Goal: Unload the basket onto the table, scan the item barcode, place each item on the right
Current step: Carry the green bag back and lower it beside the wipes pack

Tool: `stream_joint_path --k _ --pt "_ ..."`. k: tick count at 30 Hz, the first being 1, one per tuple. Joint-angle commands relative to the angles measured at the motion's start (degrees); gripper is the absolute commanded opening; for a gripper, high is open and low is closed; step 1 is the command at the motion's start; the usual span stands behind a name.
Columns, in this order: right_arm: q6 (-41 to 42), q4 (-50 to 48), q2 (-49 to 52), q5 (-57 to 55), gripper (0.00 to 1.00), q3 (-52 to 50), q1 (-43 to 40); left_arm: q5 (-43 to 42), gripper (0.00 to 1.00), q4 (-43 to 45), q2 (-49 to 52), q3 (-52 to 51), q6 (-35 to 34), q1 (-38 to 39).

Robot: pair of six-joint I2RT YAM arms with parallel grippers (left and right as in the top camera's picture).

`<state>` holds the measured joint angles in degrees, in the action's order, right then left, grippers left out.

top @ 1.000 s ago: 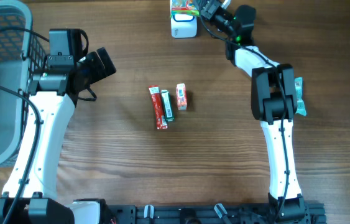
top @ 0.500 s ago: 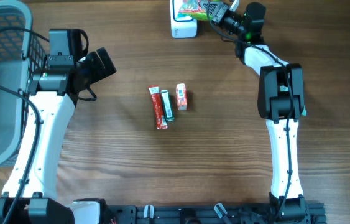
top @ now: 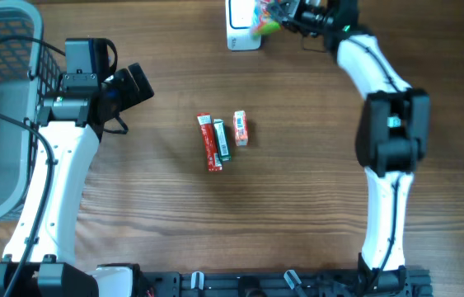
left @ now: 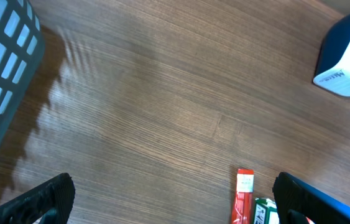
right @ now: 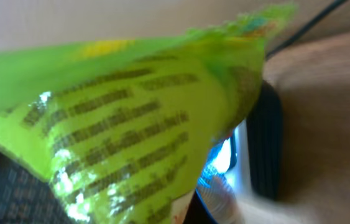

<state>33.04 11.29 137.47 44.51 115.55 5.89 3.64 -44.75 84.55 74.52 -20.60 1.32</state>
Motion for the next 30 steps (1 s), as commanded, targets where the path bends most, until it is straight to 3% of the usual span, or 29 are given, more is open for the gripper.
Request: stream_joint_path --k 1,6,9,13,17,25,26,30 --pt "-20.3 14.1 -15.5 -3.4 0.05 1.2 -0.3 0.7 1.00 0.0 0.3 0.4 0.7 -0.3" --pt "-29.0 37.7 -24.3 -8.1 0.05 1.2 -2.4 0.7 1.00 0.0 0.3 0.4 0.7 -0.3" --pt "-34.2 51.7 -25.5 -17.5 0.05 1.2 -2.8 0.7 1.00 0.1 0.3 0.4 0.7 -0.3" --pt "-36.0 62.2 -25.2 -31.5 0.05 -3.6 -2.7 0.7 1.00 0.1 0.3 0.4 0.7 -0.3" --pt "-34.6 61.8 -25.2 -37.9 0.05 -13.8 -2.7 0.7 1.00 0.0 0.3 0.4 0.7 -0.3" --pt "-27.5 45.4 -25.2 -57.0 0.06 -36.3 -2.7 0.7 1.00 0.0 0.3 0.4 0.7 -0.3" --pt "-27.5 44.4 -25.2 -58.9 0.13 -37.4 -2.7 0.7 1.00 0.0 0.3 0.4 0.7 -0.3" --pt "-26.0 43.6 -25.2 -68.7 0.55 -39.3 -2.7 0.7 1.00 0.0 0.3 0.4 0.7 -0.3"
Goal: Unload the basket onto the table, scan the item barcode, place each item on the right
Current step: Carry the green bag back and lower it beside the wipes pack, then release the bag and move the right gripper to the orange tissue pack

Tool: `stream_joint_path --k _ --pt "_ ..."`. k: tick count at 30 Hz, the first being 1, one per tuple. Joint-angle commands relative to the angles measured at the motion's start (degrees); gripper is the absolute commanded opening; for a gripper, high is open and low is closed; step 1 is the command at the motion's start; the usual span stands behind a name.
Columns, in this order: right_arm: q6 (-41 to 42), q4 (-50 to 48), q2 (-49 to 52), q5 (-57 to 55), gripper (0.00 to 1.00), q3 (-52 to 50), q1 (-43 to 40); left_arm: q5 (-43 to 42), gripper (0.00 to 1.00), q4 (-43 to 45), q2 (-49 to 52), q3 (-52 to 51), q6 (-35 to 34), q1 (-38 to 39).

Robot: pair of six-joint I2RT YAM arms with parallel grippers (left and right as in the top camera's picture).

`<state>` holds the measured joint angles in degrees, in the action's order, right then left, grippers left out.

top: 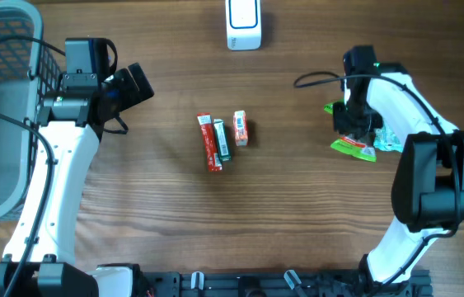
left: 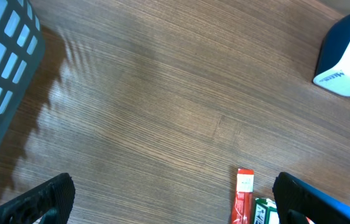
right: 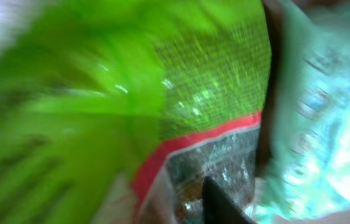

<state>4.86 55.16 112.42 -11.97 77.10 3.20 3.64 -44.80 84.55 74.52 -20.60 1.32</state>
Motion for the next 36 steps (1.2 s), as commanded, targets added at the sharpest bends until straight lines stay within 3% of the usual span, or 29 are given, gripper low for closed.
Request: stream_joint_path --k 1,10,13,16,17,20,25,31,36 --pt "2.2 0.0 -0.3 -12.4 0.66 -0.3 0.0 0.7 1.00 0.1 0.3 0.4 0.7 -0.3" --pt "3.0 15.1 -1.7 -10.7 0.85 15.2 3.4 0.7 1.00 0.1 0.3 0.4 0.7 -0.3" --pt "-0.7 19.0 -1.7 -0.1 0.86 20.9 5.9 0.7 1.00 0.1 0.3 0.4 0.7 -0.3" --pt "-3.9 18.5 -1.7 19.1 0.82 21.7 7.9 0.7 1.00 0.1 0.3 0.4 0.7 -0.3" --pt "-5.6 17.2 -1.7 27.7 0.74 21.0 8.9 0.7 1.00 0.1 0.3 0.4 0.7 -0.3" --pt "-5.1 13.7 -1.7 35.8 0.62 19.4 11.0 0.7 1.00 0.1 0.3 0.4 0.7 -0.3" --pt "1.0 4.9 -1.6 34.4 0.62 15.2 17.2 0.7 1.00 0.1 0.3 0.4 0.7 -0.3" --pt "9.7 -6.9 -1.6 22.6 0.66 8.2 25.5 0.7 1.00 0.1 0.3 0.4 0.7 -0.3" --pt "11.8 -17.9 -1.2 17.5 0.67 2.4 30.1 0.7 1.00 0.1 0.3 0.4 0.7 -0.3"
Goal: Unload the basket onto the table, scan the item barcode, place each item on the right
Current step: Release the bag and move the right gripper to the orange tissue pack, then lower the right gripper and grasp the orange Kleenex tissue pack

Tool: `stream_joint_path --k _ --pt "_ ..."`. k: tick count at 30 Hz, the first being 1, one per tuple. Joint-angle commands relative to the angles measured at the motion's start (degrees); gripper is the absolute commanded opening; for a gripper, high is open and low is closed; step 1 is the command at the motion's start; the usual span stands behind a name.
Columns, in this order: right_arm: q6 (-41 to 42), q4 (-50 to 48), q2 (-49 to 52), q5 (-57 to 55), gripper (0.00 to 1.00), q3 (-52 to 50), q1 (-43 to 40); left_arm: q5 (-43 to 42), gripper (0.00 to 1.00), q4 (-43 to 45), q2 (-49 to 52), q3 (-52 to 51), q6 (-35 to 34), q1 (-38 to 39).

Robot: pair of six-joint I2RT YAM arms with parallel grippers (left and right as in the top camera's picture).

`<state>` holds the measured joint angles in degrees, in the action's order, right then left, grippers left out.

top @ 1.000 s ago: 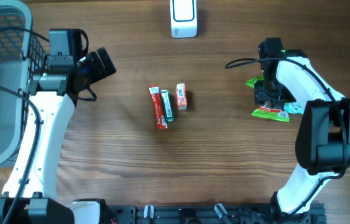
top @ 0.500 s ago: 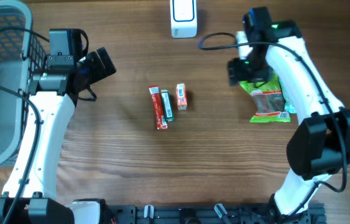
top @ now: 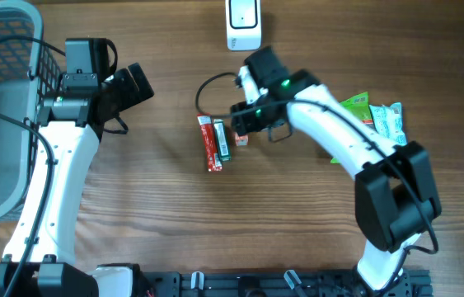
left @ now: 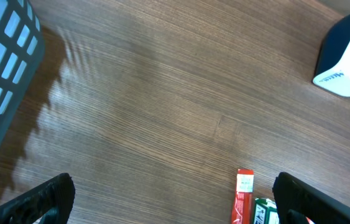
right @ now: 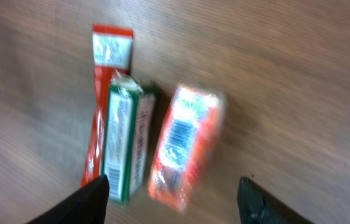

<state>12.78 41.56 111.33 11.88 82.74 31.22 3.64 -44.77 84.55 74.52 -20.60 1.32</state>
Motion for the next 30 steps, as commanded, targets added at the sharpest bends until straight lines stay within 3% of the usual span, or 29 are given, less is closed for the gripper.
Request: stream_joint_path --k 1,4,9,15,24,27,30 --pt "5.3 -5.7 -0.1 -8.5 0.67 -4.1 2.6 0.7 1.00 0.1 0.3 0.4 0.7 -0.3" --pt "7.9 -8.9 -0.1 -15.0 0.64 -5.8 3.4 0.7 1.00 0.1 0.3 0.4 0.7 -0.3" --pt "8.5 -10.0 -0.1 -15.7 0.41 -6.7 3.4 0.7 1.00 0.1 0.3 0.4 0.7 -0.3" --pt "9.4 -9.9 0.0 -13.9 0.41 -6.8 3.4 0.7 1.00 0.1 0.3 0.4 0.7 -0.3" --pt "10.1 -9.2 0.0 -11.9 0.33 -7.0 3.4 0.7 1.00 0.1 0.3 0.4 0.7 -0.3" --pt "9.7 -8.1 0.0 -15.1 0.28 -7.0 3.3 0.7 1.00 0.1 0.3 0.4 0.7 -0.3" --pt "9.7 -5.7 -0.1 -23.8 0.31 -7.0 2.7 0.7 1.00 0.1 0.3 0.4 0.7 -0.3"
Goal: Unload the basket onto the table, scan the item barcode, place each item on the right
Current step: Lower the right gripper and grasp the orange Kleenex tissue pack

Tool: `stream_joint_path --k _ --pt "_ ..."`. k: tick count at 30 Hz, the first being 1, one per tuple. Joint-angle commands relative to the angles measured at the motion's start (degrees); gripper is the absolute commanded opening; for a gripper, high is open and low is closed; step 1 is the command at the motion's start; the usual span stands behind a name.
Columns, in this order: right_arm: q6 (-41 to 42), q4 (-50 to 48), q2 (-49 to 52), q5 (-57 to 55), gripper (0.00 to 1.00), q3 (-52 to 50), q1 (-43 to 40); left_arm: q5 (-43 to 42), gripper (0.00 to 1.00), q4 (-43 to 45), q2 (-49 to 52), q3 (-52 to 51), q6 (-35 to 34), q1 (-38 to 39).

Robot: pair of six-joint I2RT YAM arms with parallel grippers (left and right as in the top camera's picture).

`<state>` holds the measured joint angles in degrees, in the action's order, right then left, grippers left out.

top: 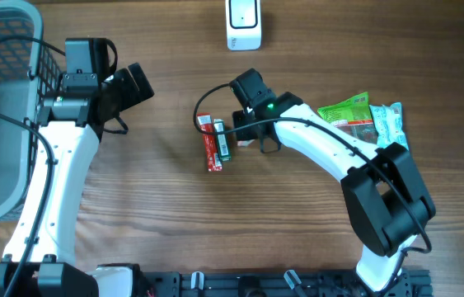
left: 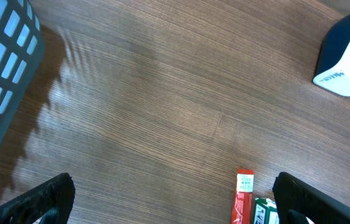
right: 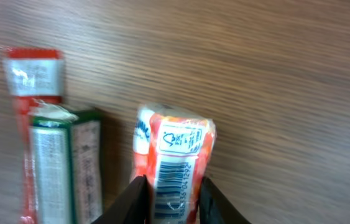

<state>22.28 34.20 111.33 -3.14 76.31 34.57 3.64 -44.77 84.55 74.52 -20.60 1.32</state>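
In the right wrist view a small orange pack (right: 175, 158) lies barcode up on the table, and my right gripper (right: 173, 202) is shut on it, one finger pressed to each side. In the overhead view that gripper (top: 246, 137) hides most of the pack at the table's middle. The white scanner (top: 242, 21) stands at the far edge. My left gripper (left: 175, 202) hangs open over bare wood, and in the overhead view it (top: 137, 86) sits at the left, well apart from the pack.
A red stick (top: 207, 145) and a green pack (top: 222, 141) lie just left of the orange pack. A green bag (top: 346, 111) and a teal bag (top: 388, 124) lie at the right. A grey basket fills the far left.
My right gripper was open just above the three small items. Now it is lower and shut on the orange pack. The left arm has not moved.
My right gripper first held the green bag at the scanner. Then it was at the right of the table with the bag beside the teal one. The bag lay there while the gripper stood open over the middle items; now it grips the orange pack.
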Motion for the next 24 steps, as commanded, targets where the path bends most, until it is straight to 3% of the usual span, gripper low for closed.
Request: stream_joint_path --k 1,4,7,11,14,18,24 --pt "0.2 2.4 -0.1 -10.7 0.35 -0.6 -0.9 0.7 1.00 0.1 0.3 0.4 0.7 -0.3" --pt "0.1 4.5 -0.4 -15.4 0.51 -0.5 -2.3 0.7 1.00 0.1 0.3 0.4 0.7 -0.3" --pt "-2.4 4.7 -1.2 -15.1 0.58 -0.4 -3.7 0.7 1.00 0.1 0.3 0.4 0.7 -0.3" --pt "-6.8 4.6 -4.9 -5.2 0.60 0.9 -4.5 0.7 1.00 0.1 0.3 0.4 0.7 -0.3" --pt "-3.0 5.5 -7.6 0.0 0.60 1.0 -3.3 0.7 1.00 0.1 0.3 0.4 0.7 -0.3" --pt "2.6 6.1 -7.1 -7.3 0.60 0.8 1.5 0.7 1.00 0.1 0.3 0.4 0.7 -0.3" --pt "3.3 4.1 -2.3 -19.1 0.61 0.4 7.6 0.7 1.00 0.1 0.3 0.4 0.7 -0.3"
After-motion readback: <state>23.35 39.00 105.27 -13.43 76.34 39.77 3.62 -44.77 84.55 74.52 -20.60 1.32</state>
